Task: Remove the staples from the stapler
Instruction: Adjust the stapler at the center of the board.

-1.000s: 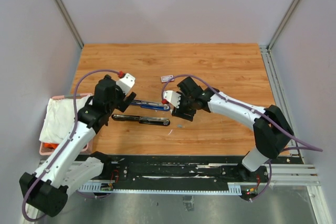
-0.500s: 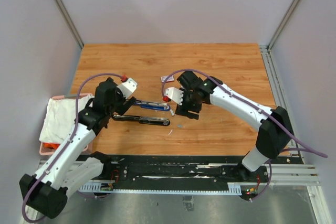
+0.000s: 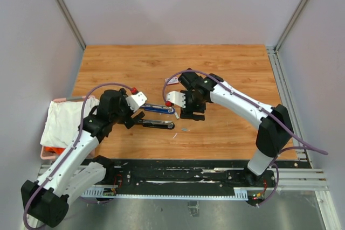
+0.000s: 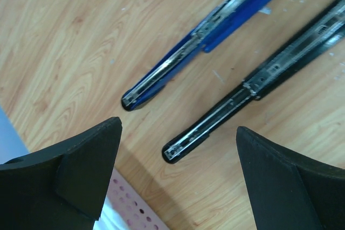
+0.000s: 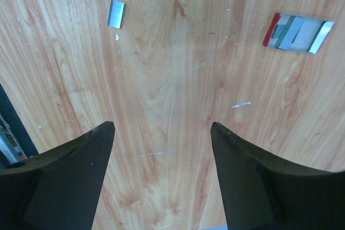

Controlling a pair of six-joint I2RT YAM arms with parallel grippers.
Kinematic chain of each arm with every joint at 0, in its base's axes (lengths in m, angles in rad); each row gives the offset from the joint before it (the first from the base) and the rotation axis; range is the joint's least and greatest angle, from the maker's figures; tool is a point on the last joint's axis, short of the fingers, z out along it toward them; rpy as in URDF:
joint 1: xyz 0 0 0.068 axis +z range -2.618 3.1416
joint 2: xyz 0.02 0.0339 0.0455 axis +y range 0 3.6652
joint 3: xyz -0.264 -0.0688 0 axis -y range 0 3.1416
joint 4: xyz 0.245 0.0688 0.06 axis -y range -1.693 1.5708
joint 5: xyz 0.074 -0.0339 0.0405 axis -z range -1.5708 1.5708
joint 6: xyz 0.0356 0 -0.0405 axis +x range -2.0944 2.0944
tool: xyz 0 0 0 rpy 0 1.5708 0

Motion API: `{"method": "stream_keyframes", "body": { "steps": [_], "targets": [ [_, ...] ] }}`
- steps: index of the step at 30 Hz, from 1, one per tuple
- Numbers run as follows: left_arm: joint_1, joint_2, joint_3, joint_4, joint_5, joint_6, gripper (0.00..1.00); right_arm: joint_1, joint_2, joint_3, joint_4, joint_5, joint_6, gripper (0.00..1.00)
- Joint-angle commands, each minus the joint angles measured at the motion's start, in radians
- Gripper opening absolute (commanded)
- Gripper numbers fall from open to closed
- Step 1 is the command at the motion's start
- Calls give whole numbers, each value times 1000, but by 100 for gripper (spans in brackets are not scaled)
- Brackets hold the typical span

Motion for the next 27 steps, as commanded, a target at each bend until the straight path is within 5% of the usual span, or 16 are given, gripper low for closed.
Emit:
{"method": "stream_keyframes", "body": {
  "steps": [1, 9, 27],
  "targets": [
    [9, 16, -32, -42, 195, 91, 98, 4, -42, 26, 39, -46, -118, 74],
    [9, 151, -108, 104, 275, 177, 100, -3, 66, 165, 72, -40, -88, 74],
    [8, 396, -93, 287, 389, 252, 94, -26, 0, 114, 102, 43, -127, 75]
  ]
}}
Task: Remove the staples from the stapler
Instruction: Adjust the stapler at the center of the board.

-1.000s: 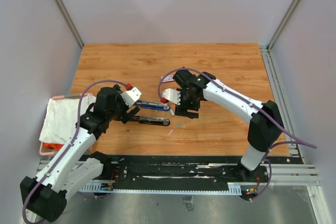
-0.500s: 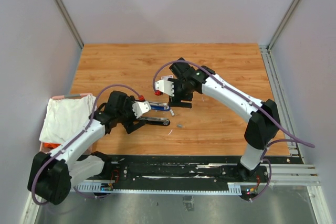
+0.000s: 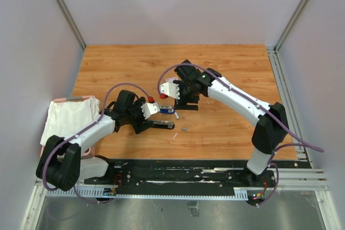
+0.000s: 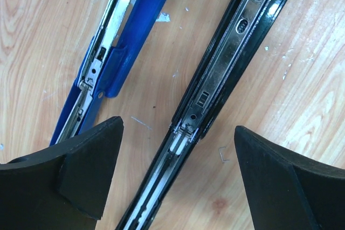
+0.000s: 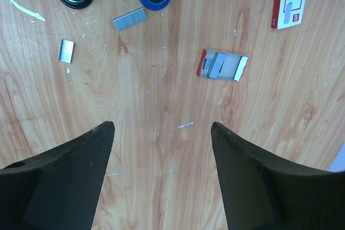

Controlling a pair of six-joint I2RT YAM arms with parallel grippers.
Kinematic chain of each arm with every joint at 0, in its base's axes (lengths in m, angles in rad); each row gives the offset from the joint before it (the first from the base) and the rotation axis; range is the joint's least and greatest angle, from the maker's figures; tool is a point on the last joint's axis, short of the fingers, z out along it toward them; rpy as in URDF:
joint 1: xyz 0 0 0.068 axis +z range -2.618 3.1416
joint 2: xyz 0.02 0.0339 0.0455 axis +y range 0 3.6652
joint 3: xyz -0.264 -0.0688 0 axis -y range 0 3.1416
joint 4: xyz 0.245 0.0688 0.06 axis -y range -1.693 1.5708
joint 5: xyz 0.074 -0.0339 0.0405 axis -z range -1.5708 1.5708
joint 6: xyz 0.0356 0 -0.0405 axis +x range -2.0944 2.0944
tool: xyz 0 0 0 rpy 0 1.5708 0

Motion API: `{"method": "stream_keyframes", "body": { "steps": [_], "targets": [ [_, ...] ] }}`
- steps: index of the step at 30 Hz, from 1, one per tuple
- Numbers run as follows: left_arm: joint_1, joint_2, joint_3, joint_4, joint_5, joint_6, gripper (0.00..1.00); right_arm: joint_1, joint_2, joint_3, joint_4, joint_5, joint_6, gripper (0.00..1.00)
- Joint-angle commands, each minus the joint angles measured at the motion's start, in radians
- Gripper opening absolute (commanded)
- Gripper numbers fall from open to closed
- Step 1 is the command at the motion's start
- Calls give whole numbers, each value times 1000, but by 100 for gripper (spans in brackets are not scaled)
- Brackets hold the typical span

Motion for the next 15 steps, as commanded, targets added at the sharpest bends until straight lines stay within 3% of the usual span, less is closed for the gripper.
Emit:
{"method": "stream_keyframes", "body": {
  "steps": [1, 9, 15],
  "targets": [
    [7, 19, -2, 79, 38, 74, 93, -27, -48, -19, 13, 42, -29, 75],
    [7, 57, -4, 75, 71, 128, 77, -27, -65, -23, 25, 62, -43, 75],
    [6, 115, 70, -39, 94, 191, 73, -27, -77, -24, 25, 77, -50, 75]
  ]
}}
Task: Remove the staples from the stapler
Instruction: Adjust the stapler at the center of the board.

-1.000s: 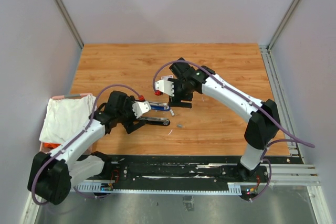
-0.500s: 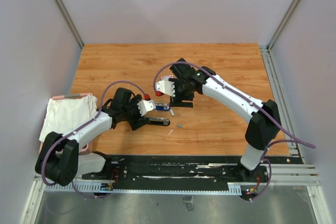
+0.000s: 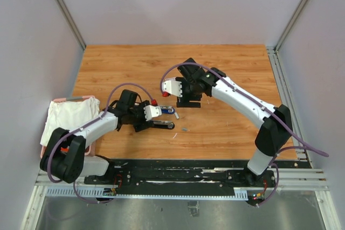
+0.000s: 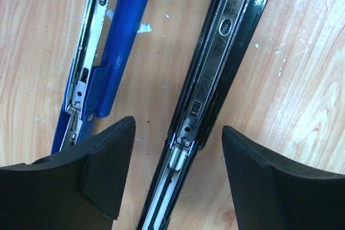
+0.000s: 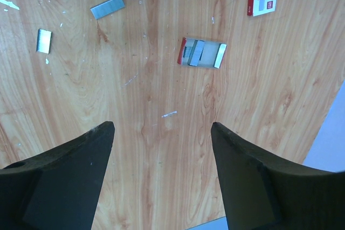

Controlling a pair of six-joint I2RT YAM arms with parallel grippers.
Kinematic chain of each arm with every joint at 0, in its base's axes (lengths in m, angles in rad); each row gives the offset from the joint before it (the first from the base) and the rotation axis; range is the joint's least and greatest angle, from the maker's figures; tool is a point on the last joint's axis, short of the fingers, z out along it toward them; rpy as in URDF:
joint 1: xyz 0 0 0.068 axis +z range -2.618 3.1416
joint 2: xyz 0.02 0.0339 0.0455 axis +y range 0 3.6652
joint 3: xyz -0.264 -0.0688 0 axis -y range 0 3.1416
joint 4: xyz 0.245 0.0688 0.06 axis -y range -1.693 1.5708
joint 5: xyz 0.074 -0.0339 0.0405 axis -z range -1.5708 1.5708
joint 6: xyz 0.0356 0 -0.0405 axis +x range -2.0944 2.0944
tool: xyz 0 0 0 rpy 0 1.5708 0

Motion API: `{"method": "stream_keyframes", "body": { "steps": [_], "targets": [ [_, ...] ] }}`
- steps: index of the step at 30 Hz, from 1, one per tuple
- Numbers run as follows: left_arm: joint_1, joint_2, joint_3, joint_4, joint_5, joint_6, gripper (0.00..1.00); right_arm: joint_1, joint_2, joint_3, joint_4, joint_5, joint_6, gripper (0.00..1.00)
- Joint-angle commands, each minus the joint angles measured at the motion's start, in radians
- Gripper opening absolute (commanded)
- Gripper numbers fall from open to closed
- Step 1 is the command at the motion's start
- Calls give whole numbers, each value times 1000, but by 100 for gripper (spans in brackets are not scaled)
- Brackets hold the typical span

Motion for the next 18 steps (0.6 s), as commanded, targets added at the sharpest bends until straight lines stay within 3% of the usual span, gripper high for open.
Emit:
{"method": "stream_keyframes", "body": {
  "steps": [1, 5, 13, 18],
  "targets": [
    [5, 54, 77, -90, 34, 66, 72, -8, -40, -12, 3, 30, -18, 75],
    [6, 103, 125, -157, 8, 92, 61, -10, -45, -24, 9, 44, -20, 75],
    [-8, 110, 120, -157, -4, 126, 61, -22, -39, -21, 19, 67, -28, 75],
    [-80, 100, 54, -52, -119, 82, 60, -39, -29, -7, 19, 71, -20, 75]
  ]
}}
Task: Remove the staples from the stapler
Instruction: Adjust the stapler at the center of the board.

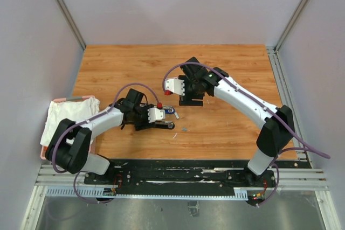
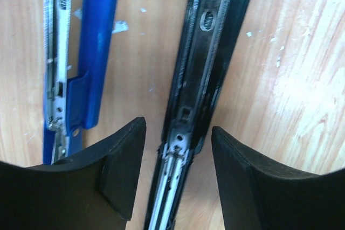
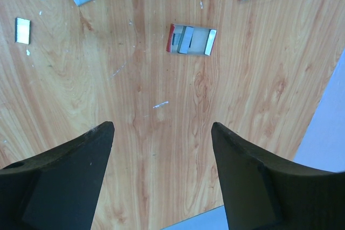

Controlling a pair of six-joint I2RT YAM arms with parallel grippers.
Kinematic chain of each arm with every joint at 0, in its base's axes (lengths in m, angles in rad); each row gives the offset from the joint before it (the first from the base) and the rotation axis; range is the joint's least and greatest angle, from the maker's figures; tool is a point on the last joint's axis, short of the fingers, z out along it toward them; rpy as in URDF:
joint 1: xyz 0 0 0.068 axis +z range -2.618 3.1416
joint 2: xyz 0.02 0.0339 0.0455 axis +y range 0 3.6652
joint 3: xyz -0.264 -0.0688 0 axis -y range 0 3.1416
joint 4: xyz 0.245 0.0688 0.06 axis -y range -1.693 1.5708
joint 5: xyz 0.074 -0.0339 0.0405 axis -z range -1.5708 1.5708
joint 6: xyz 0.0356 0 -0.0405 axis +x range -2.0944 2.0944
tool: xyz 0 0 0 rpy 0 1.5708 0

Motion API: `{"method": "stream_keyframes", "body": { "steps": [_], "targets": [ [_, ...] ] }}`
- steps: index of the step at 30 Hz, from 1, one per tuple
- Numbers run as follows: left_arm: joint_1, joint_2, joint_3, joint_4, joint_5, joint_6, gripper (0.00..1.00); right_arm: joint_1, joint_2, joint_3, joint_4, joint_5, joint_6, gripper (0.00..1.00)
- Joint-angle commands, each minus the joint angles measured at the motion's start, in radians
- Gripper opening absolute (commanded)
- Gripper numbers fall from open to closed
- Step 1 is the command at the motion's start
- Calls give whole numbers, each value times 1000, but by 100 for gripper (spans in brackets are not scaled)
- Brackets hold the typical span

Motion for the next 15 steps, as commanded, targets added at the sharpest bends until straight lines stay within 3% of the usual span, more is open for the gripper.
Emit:
{"method": "stream_keyframes", "body": {
  "steps": [1, 10, 15],
  "targets": [
    [-60, -15, -55, 87, -92, -29, 59, -25, -6, 14, -2, 25, -5, 75],
    [-89, -19, -81, 153, -185, -30, 31, -29, 8, 22, -2, 30, -7, 75],
    [-94, -36, -102, 218, -256, -65, 25, -34, 15, 28, -2, 33, -8, 75]
  ]
}}
